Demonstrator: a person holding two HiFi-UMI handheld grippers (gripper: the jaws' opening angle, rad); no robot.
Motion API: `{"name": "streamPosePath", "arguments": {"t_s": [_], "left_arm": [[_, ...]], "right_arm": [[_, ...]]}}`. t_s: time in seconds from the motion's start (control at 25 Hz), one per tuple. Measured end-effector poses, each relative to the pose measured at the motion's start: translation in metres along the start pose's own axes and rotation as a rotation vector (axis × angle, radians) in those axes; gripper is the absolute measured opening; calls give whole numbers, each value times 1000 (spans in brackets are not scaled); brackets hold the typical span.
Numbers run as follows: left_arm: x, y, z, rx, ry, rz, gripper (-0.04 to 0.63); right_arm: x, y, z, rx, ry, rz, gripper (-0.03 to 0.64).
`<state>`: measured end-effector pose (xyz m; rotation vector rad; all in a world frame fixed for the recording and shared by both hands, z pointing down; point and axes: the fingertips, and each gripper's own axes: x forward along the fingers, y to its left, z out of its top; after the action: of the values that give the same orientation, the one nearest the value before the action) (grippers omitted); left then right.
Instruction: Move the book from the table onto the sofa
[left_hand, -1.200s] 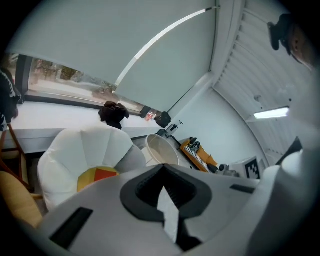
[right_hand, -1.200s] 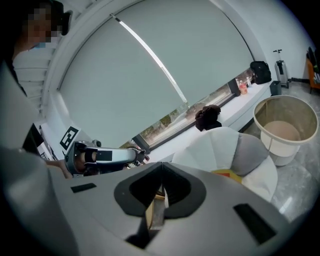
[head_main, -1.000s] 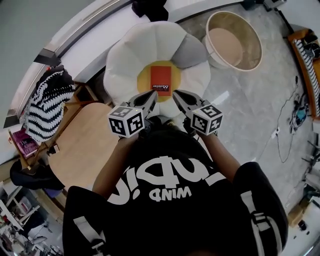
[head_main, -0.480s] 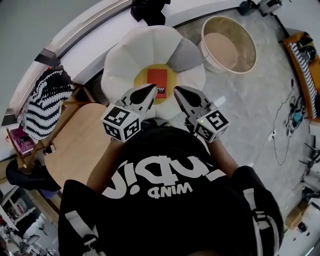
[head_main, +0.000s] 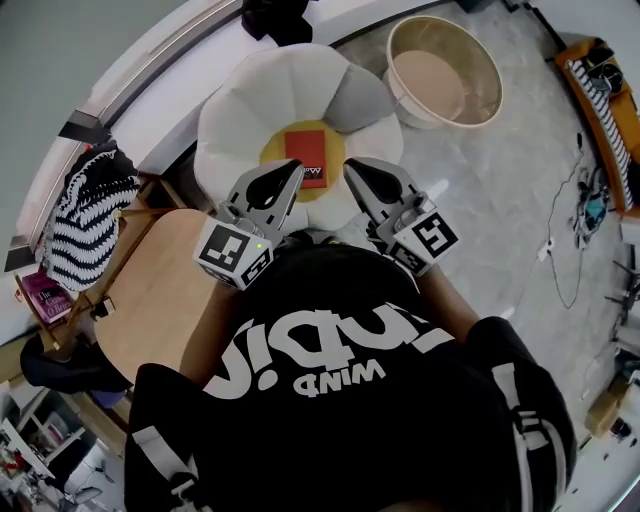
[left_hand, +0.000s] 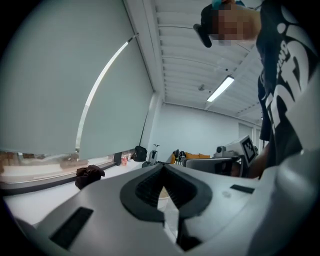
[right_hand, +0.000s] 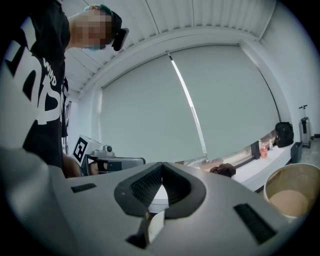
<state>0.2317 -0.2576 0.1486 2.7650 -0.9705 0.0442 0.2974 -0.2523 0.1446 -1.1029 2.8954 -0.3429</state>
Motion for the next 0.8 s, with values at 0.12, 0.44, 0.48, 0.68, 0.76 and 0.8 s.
{"name": "streamPosePath", "arguments": {"t_s": [0.12, 0.44, 0.48, 0.68, 0.76, 0.8], "left_arm": [[-4, 2, -1, 23, -3, 14, 8], [-13, 4, -2, 30, -20, 51, 8], [-13, 4, -2, 29, -19, 52, 8], [-16, 1, -4, 25, -20, 56, 8], [-18, 2, -4, 21, -20, 57, 8], [-19, 3, -4, 18, -20, 59, 8]], "right_arm": [[-4, -2, -1, 7, -4, -7, 2], [-7, -5, -2, 8, -1, -20, 2], [-7, -6, -2, 4, -2, -21, 2], [-7, -4, -1, -11, -5, -22, 0], [-6, -2, -1, -20, -5, -20, 0], [-5, -1, 0, -23, -4, -18, 0]]}}
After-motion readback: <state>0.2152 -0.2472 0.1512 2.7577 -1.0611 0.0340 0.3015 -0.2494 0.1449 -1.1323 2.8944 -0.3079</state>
